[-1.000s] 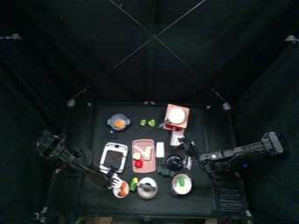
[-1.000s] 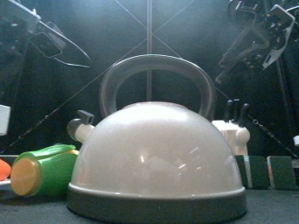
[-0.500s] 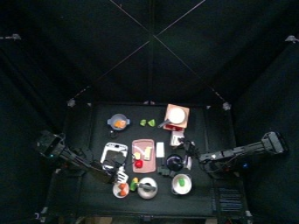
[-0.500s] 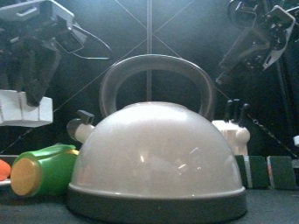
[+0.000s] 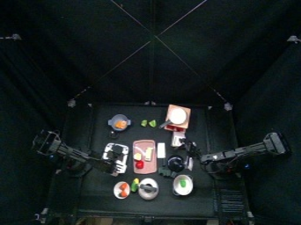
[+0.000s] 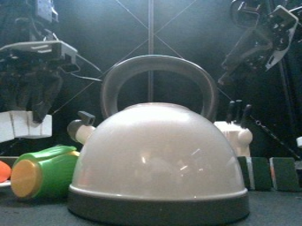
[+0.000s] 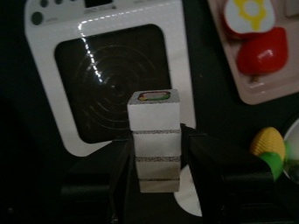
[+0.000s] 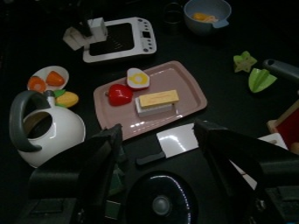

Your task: Place white sushi roll on stove

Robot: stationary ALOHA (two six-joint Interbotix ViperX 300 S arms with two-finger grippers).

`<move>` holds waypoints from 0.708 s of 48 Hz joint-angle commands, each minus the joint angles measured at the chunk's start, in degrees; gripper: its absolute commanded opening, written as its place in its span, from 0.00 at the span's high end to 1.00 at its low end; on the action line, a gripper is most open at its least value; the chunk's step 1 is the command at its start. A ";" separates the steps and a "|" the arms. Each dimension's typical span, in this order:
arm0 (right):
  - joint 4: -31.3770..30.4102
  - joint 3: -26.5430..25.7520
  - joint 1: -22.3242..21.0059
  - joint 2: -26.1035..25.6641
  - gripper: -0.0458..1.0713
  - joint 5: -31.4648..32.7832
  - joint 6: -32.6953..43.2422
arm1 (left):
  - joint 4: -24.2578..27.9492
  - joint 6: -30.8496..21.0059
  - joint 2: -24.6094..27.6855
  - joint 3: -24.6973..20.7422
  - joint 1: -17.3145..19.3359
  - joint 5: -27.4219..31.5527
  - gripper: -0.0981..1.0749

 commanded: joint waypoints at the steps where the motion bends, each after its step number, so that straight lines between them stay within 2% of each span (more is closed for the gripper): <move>1: -0.09 -0.62 -0.09 -0.18 0.10 -0.09 0.09 | -0.62 1.32 -3.43 1.49 2.37 -0.26 0.44; 11: -0.09 -0.44 -0.44 -0.18 0.10 -0.09 0.09 | -0.35 2.55 -6.33 5.63 5.54 -2.29 0.44; 24: -0.09 -0.35 -1.14 -0.18 0.10 -0.09 0.18 | 1.85 2.46 -8.61 8.35 8.88 -10.63 0.43; 34: -0.09 -0.18 -1.23 -0.18 0.10 -0.09 0.09 | 2.64 2.55 -8.79 9.32 10.37 -10.99 0.43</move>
